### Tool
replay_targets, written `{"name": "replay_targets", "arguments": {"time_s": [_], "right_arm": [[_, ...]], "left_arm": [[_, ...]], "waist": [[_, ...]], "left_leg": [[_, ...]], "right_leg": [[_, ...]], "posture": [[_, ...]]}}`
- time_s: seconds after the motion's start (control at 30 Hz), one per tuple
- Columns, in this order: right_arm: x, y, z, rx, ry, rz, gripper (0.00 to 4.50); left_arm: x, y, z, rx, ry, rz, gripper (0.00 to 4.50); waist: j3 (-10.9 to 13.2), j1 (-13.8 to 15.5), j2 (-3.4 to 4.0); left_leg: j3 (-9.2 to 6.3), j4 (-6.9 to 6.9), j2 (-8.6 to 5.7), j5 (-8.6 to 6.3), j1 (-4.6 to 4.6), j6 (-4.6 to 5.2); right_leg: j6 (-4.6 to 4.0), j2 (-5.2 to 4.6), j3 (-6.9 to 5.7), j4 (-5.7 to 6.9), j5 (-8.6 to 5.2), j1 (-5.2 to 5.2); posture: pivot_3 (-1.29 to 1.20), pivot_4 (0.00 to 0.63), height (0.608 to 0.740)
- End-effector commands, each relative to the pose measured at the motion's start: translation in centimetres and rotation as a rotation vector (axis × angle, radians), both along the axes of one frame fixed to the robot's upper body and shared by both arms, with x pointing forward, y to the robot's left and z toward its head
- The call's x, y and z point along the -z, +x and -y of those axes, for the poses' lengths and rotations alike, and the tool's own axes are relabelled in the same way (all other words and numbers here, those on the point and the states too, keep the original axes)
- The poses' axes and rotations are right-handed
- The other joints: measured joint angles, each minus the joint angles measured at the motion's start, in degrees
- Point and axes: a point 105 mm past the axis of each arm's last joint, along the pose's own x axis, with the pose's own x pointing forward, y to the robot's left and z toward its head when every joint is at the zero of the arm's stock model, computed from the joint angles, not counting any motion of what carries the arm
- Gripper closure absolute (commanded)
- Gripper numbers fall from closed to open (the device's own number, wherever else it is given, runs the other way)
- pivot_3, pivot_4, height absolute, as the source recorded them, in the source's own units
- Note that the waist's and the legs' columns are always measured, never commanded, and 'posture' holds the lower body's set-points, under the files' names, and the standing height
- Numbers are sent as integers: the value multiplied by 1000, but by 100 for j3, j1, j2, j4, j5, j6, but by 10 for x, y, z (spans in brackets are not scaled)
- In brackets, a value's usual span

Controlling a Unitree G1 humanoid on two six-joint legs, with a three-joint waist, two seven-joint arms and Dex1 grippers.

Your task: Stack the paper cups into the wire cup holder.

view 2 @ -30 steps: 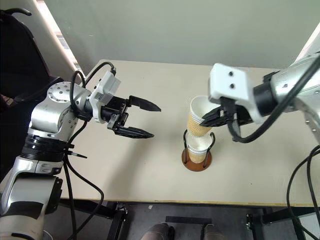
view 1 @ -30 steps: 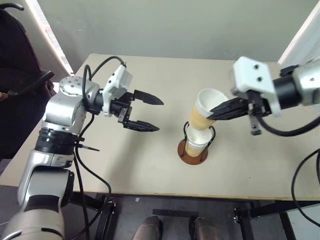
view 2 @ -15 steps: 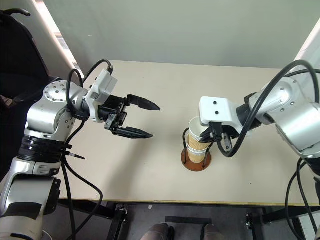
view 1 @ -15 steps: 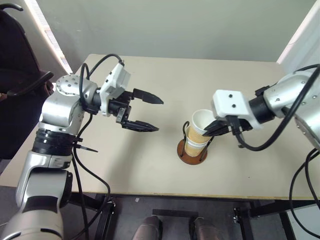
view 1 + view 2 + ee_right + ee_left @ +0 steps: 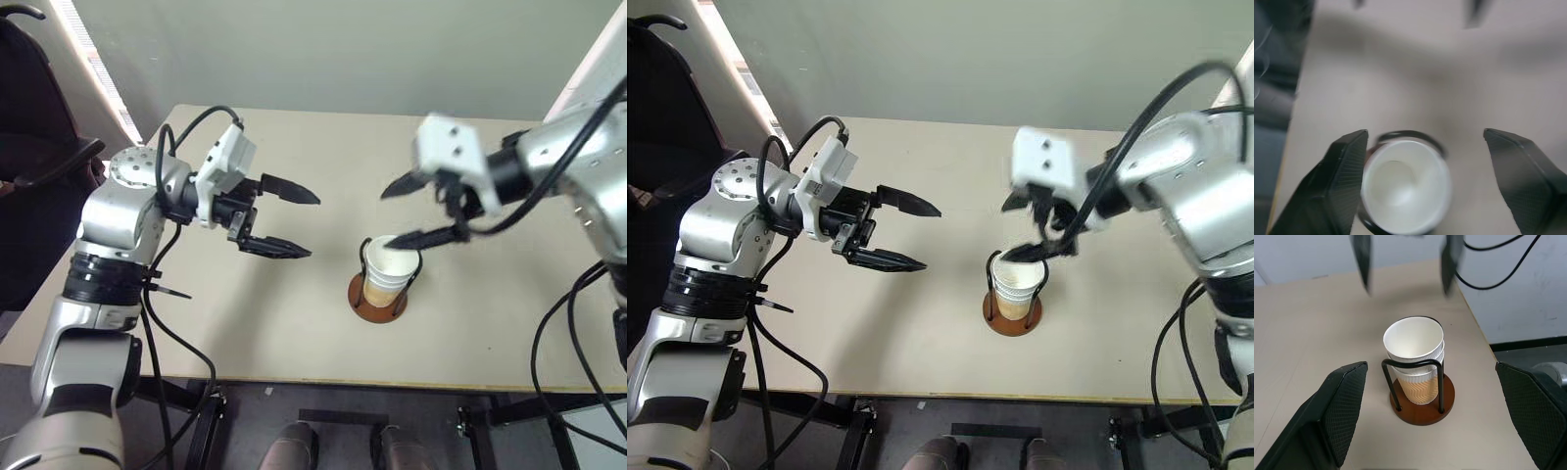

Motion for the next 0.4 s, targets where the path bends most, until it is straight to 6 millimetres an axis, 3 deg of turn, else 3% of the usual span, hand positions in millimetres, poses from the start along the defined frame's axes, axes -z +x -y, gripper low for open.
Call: {"name": "replay_targets", "arguments": {"time_s": [0.03, 0.23, 0.4], "right_arm": [[-34, -6, 27, 110, 142, 45, 774], [-20, 3, 79, 332, 230, -2, 774], [10, 8, 96, 432, 250, -34, 774]], "left_arm": [[-13, -2, -12, -42, -6, 54, 0], [-17, 9, -33, -162, 4, 47, 0], [-13, 11, -45, -232, -7, 17, 0]], "waist": [[0, 4, -1], [1, 7, -4], [1, 4, -4]], "left_leg": [[0, -7, 0, 2, 1, -4], [0, -46, 2, 12, 16, -25], [-1, -68, 7, 27, 19, -43]], "right_leg": [[1, 0, 0, -1, 0, -1], [9, -1, 1, -1, 4, -3], [12, 1, 0, 13, 6, -16]], "posture": [[0, 150, 740], [0, 150, 740], [0, 150, 740]]}}
